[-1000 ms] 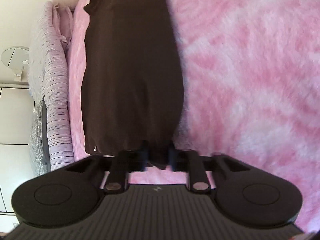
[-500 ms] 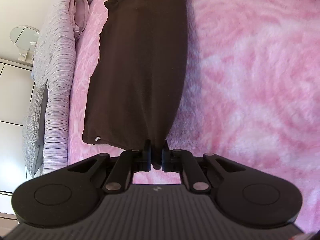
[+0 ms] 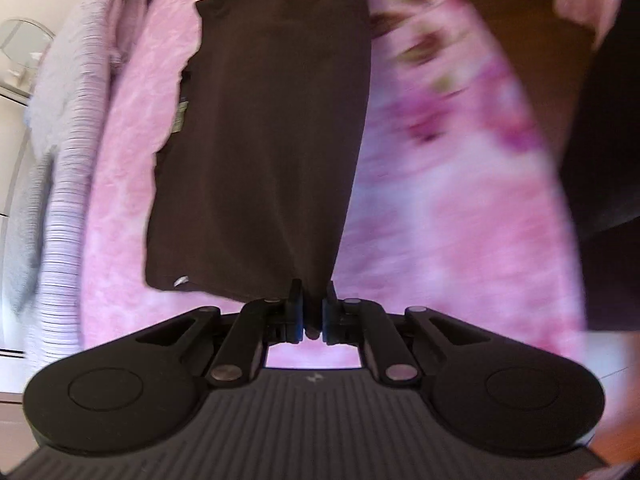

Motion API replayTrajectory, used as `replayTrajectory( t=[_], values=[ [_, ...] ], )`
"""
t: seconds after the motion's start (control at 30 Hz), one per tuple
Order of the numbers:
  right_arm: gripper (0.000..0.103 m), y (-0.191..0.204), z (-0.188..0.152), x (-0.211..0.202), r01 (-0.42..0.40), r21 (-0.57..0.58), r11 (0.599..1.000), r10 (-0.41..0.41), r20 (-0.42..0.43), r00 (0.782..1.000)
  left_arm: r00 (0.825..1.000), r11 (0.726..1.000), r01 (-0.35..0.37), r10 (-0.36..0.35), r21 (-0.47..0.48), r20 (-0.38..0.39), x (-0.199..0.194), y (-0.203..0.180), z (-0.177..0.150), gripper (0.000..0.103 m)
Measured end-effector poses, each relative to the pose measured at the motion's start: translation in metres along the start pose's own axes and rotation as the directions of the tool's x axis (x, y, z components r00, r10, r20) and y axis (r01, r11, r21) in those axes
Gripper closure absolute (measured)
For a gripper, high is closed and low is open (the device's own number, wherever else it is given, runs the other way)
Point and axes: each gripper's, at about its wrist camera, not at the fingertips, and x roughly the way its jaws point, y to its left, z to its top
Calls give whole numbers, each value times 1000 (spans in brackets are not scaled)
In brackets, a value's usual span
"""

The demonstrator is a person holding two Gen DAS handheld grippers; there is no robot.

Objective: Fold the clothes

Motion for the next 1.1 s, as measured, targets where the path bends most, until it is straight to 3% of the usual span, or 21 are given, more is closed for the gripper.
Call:
replayTrajectory(
  t=[0.1,0.23,0.3,0.47,0.6,0.7,0.83,0.9,0.93,1.03,1.07,1.1],
  values=[
    [100,9,-8,-7,-28,4,1000,28,-13,1000,999,999,40,-40,11,-3,-8,-21,4,97],
    [100,30,-10,-16,13,-50,999,-15,-45,999,998,998,54,-53,18,-21,-6,-13,-5,92],
    [86,41,-6,-21,41,-52,998,-44,-66,997,999,998,51,-50,41,-23,-8,-7,-17,83],
    [84,67,24,-38,62,55,997,-57,-96,994,1000,991,-21,20,132,5,-1,24,-60,69],
    [83,80,80,-44,146,166,975,-125,-132,983,991,953,-110,85,283,99,34,57,-90,53],
    [83,83,131,-51,143,335,931,-90,-168,982,974,902,-179,106,394,200,68,82,-107,36],
    [83,88,203,-59,137,519,844,-55,-169,984,942,818,-238,62,524,330,111,110,-127,33],
    [83,91,238,-58,109,582,806,-25,-150,988,910,780,-282,33,559,413,121,121,-136,10],
    [83,94,256,-58,83,616,784,2,-136,991,897,766,-297,19,570,442,125,125,-138,6],
    [83,101,306,-61,-6,722,692,81,-70,994,868,741,-322,-19,589,497,131,136,-139,6],
    [83,105,318,-61,-18,740,673,91,-58,994,863,736,-328,-22,592,505,133,139,-138,10],
    [83,112,329,-62,-17,747,664,88,-56,995,858,730,-339,-19,594,513,135,142,-137,28]
  ],
)
